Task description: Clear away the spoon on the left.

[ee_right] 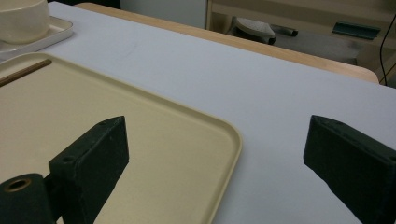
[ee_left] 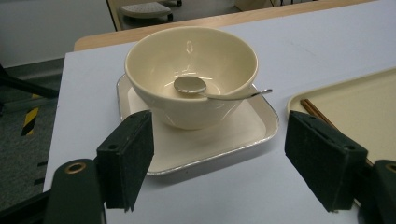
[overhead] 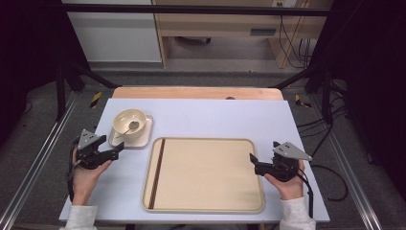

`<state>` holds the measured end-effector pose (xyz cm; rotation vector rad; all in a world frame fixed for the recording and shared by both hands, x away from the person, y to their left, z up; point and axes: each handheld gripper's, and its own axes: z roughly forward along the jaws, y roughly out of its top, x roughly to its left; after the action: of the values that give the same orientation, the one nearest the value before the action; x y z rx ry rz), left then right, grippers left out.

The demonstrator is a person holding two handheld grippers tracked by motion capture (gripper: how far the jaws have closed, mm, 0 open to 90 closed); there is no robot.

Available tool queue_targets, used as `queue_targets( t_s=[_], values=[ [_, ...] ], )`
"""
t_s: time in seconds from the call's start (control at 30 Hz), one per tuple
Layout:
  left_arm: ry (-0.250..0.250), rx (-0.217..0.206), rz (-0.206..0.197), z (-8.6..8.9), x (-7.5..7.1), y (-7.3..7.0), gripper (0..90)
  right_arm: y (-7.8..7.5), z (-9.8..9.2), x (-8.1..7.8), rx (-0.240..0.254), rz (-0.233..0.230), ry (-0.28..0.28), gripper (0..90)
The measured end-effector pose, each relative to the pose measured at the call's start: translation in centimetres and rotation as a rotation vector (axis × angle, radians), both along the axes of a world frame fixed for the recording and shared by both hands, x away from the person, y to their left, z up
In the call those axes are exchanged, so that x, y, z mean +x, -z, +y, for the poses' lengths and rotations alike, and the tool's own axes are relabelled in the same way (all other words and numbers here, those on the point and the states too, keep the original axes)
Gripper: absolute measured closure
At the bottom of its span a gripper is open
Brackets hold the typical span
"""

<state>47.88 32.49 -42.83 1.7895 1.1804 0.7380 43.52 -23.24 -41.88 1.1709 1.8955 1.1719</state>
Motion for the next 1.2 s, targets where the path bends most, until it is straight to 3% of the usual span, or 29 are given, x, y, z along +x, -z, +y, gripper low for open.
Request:
queue_targets(
  t_s=[0.1,0.27,0.4,0.5,0.6,0.87,1.2],
  values=[
    [0.012,0.016,-0.008,-0.1,0.5,0.1,26.2,0.1,0.0,0.0,-0.001,0.001,0.000,7.2],
    [0.022,0.001,-0.006,0.0,1.1,0.3,30.2,0.1,0.0,0.1,0.000,0.002,-0.002,7.5],
    [0.042,0.016,-0.033,-0.1,1.6,0.2,38.1,0.2,0.1,0.1,-0.001,0.006,-0.002,7.9],
    [0.056,0.029,-0.021,-0.3,1.8,0.3,43.7,0.3,0.1,0.2,-0.009,0.009,-0.003,8.0],
    [0.060,0.042,-0.013,-0.4,1.8,0.4,49.1,0.4,0.2,0.3,-0.012,0.014,-0.003,8.0],
    [0.071,0.052,-0.038,-0.4,1.7,0.3,63.7,0.4,0.2,0.2,-0.009,0.015,-0.004,8.0],
    [0.076,0.038,-0.042,-0.4,1.4,0.0,76.9,0.4,0.2,0.3,-0.012,0.015,-0.003,8.1]
  ],
)
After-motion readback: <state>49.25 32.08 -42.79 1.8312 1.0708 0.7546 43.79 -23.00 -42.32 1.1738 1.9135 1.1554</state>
